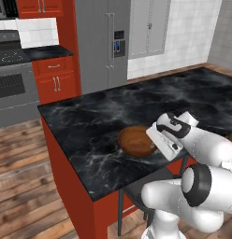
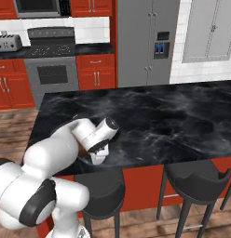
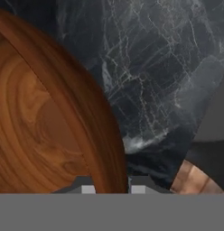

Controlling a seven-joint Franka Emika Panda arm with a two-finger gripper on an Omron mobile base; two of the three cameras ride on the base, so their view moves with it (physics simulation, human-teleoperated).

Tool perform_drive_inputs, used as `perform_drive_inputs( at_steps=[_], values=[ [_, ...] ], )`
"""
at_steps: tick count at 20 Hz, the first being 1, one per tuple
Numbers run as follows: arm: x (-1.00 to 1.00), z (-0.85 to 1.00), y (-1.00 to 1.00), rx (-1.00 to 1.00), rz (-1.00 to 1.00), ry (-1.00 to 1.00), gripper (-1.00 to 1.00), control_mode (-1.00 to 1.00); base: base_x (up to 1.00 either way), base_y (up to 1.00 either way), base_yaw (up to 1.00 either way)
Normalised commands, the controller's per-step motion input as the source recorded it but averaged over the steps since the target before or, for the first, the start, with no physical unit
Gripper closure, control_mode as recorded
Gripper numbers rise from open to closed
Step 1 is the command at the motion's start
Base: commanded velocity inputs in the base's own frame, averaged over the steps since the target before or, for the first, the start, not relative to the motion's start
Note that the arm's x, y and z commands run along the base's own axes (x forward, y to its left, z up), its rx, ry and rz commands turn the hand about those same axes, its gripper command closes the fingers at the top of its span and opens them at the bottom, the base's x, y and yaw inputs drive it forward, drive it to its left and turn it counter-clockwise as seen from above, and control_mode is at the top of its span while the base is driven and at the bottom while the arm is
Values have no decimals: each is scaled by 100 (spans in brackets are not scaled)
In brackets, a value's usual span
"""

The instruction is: Pick up the bowls from the cabinet and place each bowl in front of a stool on the dining counter.

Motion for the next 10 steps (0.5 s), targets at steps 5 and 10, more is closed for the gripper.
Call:
perform_drive_inputs(
  at_steps=[5,10],
  values=[
    [34,-24,0,0,0,2,100,-100,0,0,0],
    [39,-28,0,0,0,5,100,-100,0,0,0]
  ],
)
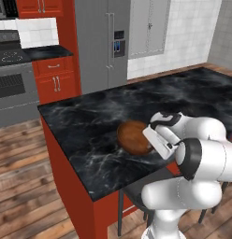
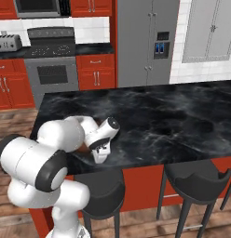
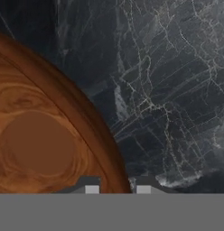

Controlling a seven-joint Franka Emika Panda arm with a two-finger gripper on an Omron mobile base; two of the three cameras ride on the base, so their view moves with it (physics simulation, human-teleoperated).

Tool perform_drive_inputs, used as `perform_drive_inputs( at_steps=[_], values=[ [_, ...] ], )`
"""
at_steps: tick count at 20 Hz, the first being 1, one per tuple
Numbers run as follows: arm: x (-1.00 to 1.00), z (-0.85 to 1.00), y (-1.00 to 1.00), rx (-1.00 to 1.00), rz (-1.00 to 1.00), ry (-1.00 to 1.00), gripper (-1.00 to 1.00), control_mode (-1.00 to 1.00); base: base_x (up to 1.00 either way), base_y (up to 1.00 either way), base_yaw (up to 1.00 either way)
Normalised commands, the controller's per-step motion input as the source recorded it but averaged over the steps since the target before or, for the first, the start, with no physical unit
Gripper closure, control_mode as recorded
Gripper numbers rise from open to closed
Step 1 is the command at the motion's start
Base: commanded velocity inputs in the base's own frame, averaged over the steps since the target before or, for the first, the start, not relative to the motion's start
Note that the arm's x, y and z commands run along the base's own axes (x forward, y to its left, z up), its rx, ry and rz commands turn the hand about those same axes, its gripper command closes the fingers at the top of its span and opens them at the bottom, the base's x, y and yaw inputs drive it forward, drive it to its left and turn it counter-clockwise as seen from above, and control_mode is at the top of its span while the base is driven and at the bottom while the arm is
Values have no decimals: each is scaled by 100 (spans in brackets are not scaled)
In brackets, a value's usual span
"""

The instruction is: Pick up the bowls from the cabinet and place each bowl in front of a stool on the dining counter.

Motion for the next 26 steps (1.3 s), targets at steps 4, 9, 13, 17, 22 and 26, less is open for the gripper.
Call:
perform_drive_inputs(
  at_steps=[4,9,13,17,22,26],
  values=[
    [9,-4,0,0,0,2,100,-100,0,0,0],
    [0,0,0,0,0,0,100,-100,0,0,0],
    [0,0,0,0,0,0,100,-100,0,0,0],
    [0,0,0,0,0,0,-100,-100,0,0,0],
    [0,0,0,0,0,0,-100,-100,0,0,0],
    [0,0,0,0,0,0,-100,-100,0,0,0]
  ],
)
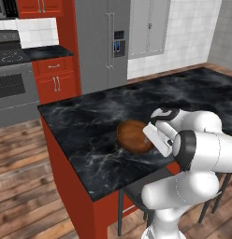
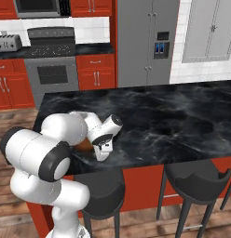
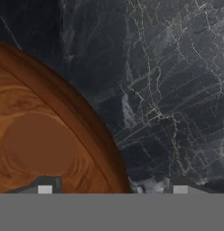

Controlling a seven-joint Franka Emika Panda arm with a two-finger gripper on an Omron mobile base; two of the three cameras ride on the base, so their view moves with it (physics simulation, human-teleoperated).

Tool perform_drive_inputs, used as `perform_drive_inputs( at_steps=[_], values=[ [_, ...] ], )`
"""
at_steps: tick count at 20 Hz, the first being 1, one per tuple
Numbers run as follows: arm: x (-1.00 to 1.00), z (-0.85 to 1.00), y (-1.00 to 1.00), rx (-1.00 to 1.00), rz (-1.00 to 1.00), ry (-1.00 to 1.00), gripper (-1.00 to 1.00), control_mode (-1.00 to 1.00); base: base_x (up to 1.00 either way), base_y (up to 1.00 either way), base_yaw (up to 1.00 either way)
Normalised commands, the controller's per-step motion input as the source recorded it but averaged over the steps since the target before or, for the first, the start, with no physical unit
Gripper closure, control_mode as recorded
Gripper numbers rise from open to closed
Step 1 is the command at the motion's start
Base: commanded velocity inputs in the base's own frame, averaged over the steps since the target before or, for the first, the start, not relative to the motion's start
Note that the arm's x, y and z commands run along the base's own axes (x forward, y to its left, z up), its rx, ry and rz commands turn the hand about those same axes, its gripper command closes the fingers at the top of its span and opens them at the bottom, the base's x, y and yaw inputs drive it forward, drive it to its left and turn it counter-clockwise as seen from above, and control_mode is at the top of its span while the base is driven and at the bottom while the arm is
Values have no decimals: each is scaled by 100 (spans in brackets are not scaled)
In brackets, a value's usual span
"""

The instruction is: Pick up the bowls from the cabinet and place each bowl in front of a stool on the dining counter.

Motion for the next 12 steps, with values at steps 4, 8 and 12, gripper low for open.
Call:
perform_drive_inputs(
  at_steps=[4,8,12],
  values=[
    [5,0,0,0,0,0,-100,-100,0,0,0],
    [1,54,-4,0,8,-2,-100,-100,0,0,0],
    [-3,99,0,-2,10,-8,-100,-100,0,0,0]
  ],
)
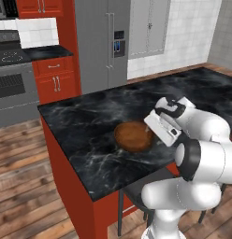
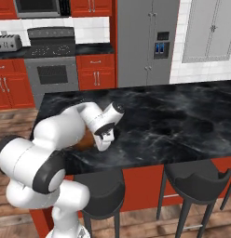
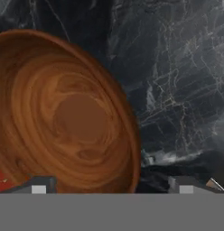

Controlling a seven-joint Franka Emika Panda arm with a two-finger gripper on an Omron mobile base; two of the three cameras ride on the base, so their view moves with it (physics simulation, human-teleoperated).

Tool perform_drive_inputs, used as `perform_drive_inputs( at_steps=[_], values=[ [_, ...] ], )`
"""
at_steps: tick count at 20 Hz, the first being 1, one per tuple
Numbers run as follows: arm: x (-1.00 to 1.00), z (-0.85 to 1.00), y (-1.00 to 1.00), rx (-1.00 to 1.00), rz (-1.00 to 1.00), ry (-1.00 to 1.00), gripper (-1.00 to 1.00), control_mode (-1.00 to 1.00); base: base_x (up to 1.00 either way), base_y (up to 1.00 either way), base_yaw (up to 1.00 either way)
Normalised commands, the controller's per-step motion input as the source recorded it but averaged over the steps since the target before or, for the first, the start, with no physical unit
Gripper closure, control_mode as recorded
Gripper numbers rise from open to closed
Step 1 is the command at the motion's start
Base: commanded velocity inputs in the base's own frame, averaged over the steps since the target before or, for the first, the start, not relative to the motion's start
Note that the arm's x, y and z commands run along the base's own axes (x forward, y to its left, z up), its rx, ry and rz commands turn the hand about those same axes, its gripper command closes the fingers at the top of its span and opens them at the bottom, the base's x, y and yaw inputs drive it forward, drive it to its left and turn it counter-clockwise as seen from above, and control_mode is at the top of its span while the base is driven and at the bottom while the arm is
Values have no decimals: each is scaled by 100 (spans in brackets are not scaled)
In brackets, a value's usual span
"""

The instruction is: Pick up the bowls from the cabinet and place each bowl in front of a stool on the dining counter.

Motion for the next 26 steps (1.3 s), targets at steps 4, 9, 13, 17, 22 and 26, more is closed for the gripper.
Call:
perform_drive_inputs(
  at_steps=[4,9,13,17,22,26],
  values=[
    [-26,100,0,-6,13,-7,-100,-100,0,0,0],
    [-82,99,0,-12,21,-15,-100,-100,0,0,0],
    [-99,71,0,-15,29,-17,-100,-100,0,0,0],
    [-100,57,0,-21,30,-23,-100,-100,0,0,0],
    [-100,64,10,-22,26,-32,-100,-100,0,0,0],
    [-84,60,3,-14,15,-15,-100,-100,0,0,0]
  ],
)
